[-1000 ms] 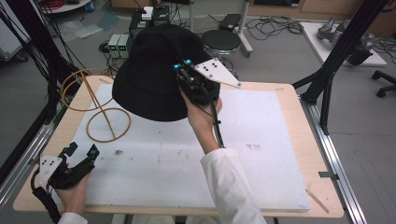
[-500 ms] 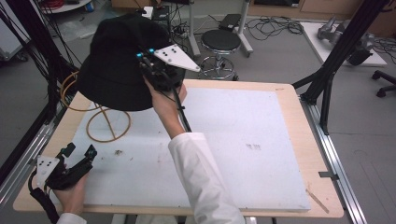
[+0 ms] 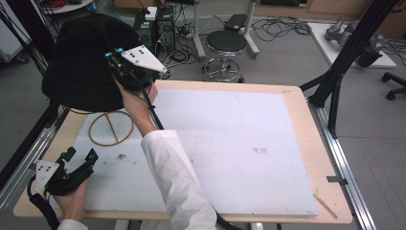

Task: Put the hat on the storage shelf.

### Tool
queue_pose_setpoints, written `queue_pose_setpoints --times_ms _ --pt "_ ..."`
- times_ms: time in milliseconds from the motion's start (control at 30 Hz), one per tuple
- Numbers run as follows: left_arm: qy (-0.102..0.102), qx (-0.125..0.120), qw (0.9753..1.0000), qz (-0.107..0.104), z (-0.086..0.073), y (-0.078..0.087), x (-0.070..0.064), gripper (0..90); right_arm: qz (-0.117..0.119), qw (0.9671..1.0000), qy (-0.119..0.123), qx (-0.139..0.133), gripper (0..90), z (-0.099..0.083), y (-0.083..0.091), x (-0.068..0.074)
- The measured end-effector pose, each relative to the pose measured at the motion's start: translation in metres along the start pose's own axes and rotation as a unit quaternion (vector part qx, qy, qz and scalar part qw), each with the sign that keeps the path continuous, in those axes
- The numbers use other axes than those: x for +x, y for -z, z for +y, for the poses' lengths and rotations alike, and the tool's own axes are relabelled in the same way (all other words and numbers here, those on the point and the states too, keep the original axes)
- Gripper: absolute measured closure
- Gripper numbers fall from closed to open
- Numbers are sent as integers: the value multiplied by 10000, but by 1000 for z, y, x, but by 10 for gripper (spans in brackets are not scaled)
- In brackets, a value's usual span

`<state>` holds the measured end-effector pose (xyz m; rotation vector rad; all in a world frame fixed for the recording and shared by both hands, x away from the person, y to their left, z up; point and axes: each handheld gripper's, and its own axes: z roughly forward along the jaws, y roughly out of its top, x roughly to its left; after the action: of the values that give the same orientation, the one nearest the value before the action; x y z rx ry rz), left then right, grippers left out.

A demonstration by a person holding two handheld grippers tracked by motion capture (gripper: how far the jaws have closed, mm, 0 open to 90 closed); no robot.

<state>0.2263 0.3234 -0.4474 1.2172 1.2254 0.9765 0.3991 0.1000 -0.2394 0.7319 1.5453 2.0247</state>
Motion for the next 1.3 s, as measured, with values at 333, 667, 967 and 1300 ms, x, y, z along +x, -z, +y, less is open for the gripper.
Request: queue_pose_setpoints --times_ms 333,667,967,1300 --pt "24 -17 9999 105 1 7 7 262 184 9992 73 360 858 -31 -27 18" --pt "47 -25 9999 85 1 7 6 262 343 9953 76 907 852 -47 -34 27" --pt "54 -22 9999 101 1 6 6 262 392 9923 64 1170 843 -52 -35 28" --pt "64 -19 10000 55 1 3 4 262 378 9932 56 1096 772 -48 -32 23"
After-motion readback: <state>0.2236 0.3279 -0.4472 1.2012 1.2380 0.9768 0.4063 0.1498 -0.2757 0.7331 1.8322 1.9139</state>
